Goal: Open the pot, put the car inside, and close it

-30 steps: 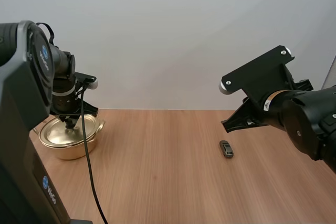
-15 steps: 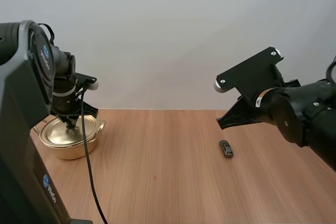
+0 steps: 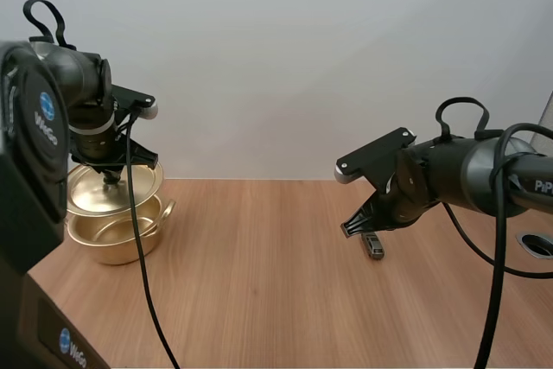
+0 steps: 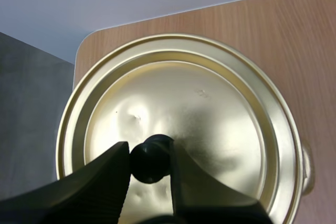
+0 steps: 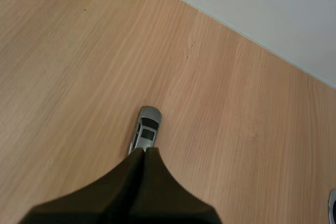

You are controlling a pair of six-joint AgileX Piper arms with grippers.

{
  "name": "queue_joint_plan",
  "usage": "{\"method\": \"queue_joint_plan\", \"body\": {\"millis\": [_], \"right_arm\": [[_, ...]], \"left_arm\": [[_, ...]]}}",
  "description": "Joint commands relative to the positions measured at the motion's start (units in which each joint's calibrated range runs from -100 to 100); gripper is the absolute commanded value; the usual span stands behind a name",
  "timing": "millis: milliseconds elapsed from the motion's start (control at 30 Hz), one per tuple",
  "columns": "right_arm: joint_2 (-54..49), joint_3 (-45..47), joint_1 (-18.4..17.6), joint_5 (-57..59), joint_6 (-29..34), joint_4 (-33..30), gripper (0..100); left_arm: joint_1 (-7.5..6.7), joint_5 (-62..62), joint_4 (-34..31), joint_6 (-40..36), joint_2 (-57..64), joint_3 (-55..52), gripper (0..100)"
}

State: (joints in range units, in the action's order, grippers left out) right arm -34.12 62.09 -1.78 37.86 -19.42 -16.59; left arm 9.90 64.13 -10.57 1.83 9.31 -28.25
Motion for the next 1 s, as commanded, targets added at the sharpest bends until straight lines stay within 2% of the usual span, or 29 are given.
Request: {"method": "queue_joint_plan", "body": {"millis": [0,200,267,367,400,433,767,967], "right_arm": [[-0.01,-0.01,0.0,-0.03,0.37,0.01,0],[0.02,-0.01,0.0,-0.21,1.19,0.01,0],[0.02,-0.01,0.07,-0.8,1.64,0.01,16],[0.14,-0.01,0.72,-2.24,3.82,0.01,55],[0.43,-0.01,1.0,-2.56,4.42,0.01,64],[0.98,-0.01,1.19,-2.57,4.99,0.01,69],[7.27,-0.49,1.78,-6.42,6.0,1.92,69],[10.65,-4.29,1.78,-4.86,6.0,4.79,69]], "left_arm": [[0.03,1.87,2.7,1.53,0.95,0.08,0],[0.03,3.76,8.52,3.85,4.99,0.08,0],[0.03,3.76,10.13,5.24,6.72,0.22,0],[0.03,5.22,10.57,5.48,8.71,2.16,0],[0.03,6.06,10.57,5.48,9.31,3.07,0],[0.03,7.09,10.57,5.48,9.71,3.79,0],[0.03,12.67,10.57,5.4,13.72,9.23,0],[0.03,13.26,10.57,5.4,15.85,9.26,0]]}}
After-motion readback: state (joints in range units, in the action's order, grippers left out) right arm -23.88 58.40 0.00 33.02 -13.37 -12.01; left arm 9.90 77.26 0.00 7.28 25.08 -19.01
